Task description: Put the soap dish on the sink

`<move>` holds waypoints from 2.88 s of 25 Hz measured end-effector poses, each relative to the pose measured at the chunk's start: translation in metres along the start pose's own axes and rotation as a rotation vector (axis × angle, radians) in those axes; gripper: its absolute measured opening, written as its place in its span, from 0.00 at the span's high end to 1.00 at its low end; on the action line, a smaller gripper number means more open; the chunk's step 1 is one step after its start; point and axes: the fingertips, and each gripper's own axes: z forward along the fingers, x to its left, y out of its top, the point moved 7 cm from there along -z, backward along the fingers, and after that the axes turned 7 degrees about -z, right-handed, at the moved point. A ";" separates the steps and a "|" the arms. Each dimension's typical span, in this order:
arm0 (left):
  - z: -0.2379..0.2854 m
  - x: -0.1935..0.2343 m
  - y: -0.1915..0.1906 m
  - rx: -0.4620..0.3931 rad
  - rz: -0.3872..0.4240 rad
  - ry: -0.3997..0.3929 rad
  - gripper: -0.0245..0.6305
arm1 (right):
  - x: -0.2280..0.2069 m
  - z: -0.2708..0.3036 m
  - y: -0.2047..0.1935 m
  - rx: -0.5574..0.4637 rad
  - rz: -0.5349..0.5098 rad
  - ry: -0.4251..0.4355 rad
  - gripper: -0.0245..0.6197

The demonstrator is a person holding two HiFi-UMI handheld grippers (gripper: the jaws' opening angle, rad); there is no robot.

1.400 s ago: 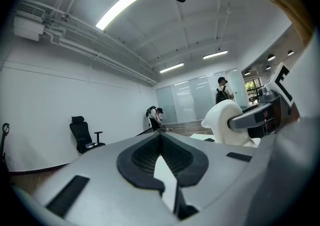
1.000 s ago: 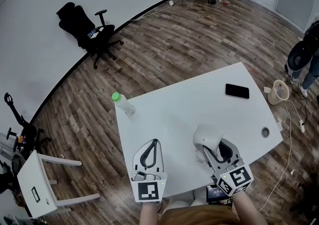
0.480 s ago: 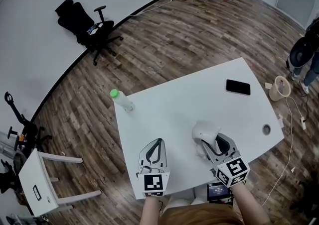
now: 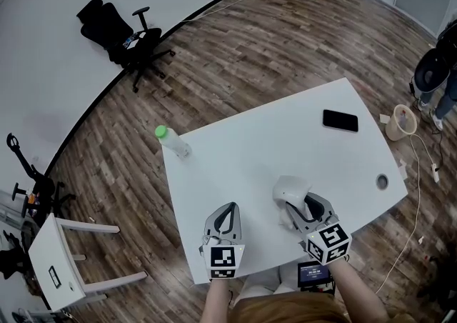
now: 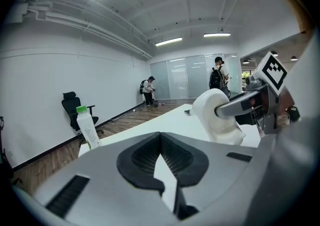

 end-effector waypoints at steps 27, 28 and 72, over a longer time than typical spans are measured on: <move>0.013 -0.004 -0.025 0.052 -0.050 -0.036 0.95 | -0.009 0.018 -0.049 0.089 0.125 0.027 0.68; 0.013 -0.004 -0.026 0.053 -0.051 -0.037 0.95 | -0.010 0.018 -0.051 0.090 0.139 0.027 0.68; 0.034 -0.012 -0.034 0.095 -0.089 -0.068 0.95 | -0.030 0.033 -0.084 0.276 0.258 0.013 0.70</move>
